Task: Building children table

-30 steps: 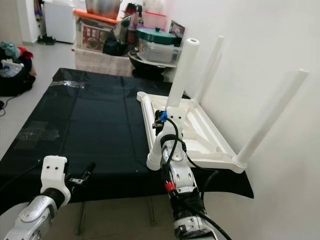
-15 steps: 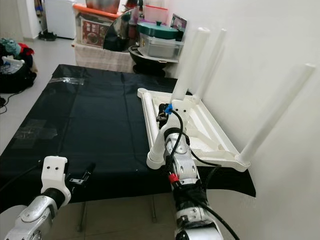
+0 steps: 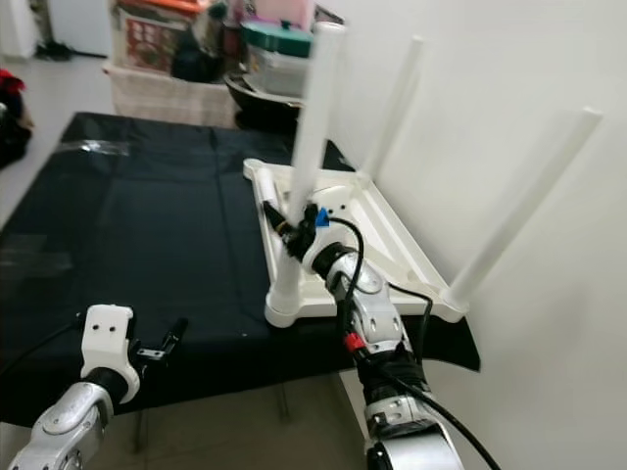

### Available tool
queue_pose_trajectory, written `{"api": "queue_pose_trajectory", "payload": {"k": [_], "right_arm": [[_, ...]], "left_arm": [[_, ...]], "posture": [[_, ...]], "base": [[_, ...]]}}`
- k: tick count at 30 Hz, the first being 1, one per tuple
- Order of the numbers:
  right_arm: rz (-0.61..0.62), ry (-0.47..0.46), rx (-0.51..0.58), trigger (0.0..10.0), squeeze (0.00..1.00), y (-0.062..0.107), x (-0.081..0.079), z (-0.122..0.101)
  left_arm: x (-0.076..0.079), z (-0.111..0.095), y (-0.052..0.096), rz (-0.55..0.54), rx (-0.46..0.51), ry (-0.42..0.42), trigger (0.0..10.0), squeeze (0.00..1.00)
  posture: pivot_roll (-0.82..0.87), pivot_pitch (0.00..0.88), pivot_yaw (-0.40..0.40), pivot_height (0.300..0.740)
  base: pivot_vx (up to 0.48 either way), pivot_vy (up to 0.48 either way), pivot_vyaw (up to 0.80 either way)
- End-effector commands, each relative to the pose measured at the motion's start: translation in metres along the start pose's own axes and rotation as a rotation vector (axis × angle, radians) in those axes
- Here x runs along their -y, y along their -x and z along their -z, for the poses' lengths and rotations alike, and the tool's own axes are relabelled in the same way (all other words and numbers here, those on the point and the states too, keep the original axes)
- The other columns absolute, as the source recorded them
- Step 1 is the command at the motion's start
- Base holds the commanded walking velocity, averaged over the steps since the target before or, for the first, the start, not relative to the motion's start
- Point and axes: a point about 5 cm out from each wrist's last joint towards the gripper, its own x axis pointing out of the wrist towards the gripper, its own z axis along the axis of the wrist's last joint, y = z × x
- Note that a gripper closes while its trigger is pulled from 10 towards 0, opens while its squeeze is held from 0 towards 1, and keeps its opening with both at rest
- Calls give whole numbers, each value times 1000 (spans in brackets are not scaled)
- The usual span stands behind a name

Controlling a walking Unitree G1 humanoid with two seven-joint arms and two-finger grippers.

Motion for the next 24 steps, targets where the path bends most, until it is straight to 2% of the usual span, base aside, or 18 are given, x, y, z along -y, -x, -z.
{"api": "queue_pose_trajectory", "payload": {"k": [1,7,13,24], "right_arm": [[-160,-137,-81,10000,0,-2,-22,28],[-279,-169,-83,10000,0,-3,-34,29],[-505,-262,-102,10000,0,1,-48,30],[-629,-289,-91,10000,0,1,-54,24]], "left_arm": [[2,1,1,2,-8,3,10000,0],[3,2,2,0,-9,6,10000,0],[5,3,3,3,-13,10,10000,0],[4,3,3,0,-16,11,10000,0]], "posture": [[170,0,-199,740],[181,0,-204,740],[186,0,-212,740],[189,0,-212,740]], "base": [[0,0,0],[0,0,0],[0,0,0],[0,0,0]]}}
